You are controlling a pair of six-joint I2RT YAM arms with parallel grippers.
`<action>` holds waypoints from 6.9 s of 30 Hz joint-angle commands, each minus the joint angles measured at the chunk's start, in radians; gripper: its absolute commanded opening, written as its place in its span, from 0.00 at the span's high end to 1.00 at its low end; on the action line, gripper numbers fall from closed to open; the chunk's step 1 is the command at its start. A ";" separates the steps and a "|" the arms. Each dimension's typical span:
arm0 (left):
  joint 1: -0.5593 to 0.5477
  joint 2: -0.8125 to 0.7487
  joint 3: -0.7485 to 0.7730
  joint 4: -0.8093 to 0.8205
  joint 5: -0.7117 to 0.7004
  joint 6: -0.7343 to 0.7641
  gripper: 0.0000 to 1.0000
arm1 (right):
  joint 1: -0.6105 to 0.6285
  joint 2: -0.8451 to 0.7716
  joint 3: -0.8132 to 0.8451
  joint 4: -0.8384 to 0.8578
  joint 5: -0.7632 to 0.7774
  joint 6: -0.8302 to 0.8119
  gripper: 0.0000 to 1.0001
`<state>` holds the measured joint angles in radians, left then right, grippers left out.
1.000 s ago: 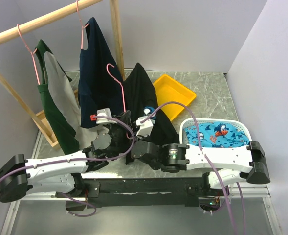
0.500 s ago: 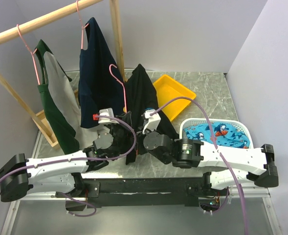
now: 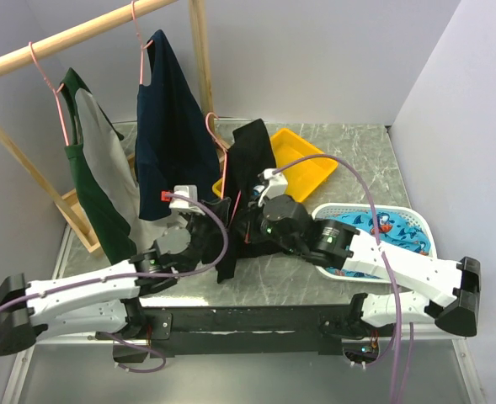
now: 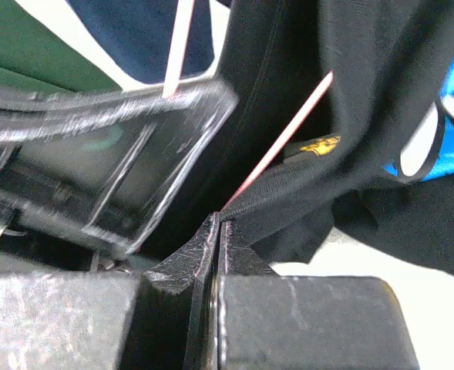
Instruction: Place the t-shirt on the hanger
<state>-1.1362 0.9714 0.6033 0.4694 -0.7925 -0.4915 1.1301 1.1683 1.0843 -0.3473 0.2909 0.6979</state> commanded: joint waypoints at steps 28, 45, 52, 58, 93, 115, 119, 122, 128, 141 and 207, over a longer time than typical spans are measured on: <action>-0.004 -0.168 0.317 -0.856 0.421 -0.016 0.99 | -0.389 -0.084 0.008 0.044 -0.226 -0.190 0.91; -0.004 -0.073 0.440 -0.959 0.450 0.030 0.99 | -0.389 -0.018 0.259 0.076 -0.319 -0.284 0.32; -0.004 -0.062 0.455 -0.963 0.467 0.042 0.99 | -0.388 0.105 0.371 0.079 -0.296 -0.267 0.29; -0.004 -0.056 0.478 -0.973 0.455 0.054 0.99 | -0.366 0.123 0.402 0.060 -0.182 -0.281 0.65; 0.069 0.127 0.589 -0.864 0.384 0.087 0.99 | -0.096 0.091 0.450 -0.055 0.018 -0.300 0.66; 0.070 0.043 0.633 -0.902 0.449 0.070 0.99 | -0.130 -0.061 0.060 -0.008 -0.079 -0.339 0.38; 0.070 0.047 0.651 -0.925 0.464 0.065 0.99 | -0.131 -0.016 0.113 -0.068 0.002 -0.333 0.63; 0.070 0.064 0.679 -0.957 0.495 0.071 0.99 | -0.168 -0.018 0.211 -0.127 0.068 -0.333 0.88; 0.070 0.081 0.705 -0.997 0.579 0.087 0.99 | -0.354 0.017 0.473 -0.229 -0.042 -0.362 0.99; 0.069 0.049 0.851 -1.032 0.529 0.079 0.99 | -0.441 0.102 0.477 -0.208 -0.248 -0.388 0.94; 0.082 0.084 0.667 -0.810 0.555 0.056 0.99 | -0.446 -0.076 0.258 0.257 -0.501 0.251 0.32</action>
<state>-1.0569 1.0573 1.2762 -0.4591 -0.2260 -0.4389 0.6785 1.0958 1.3231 -0.1753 -0.2398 0.8757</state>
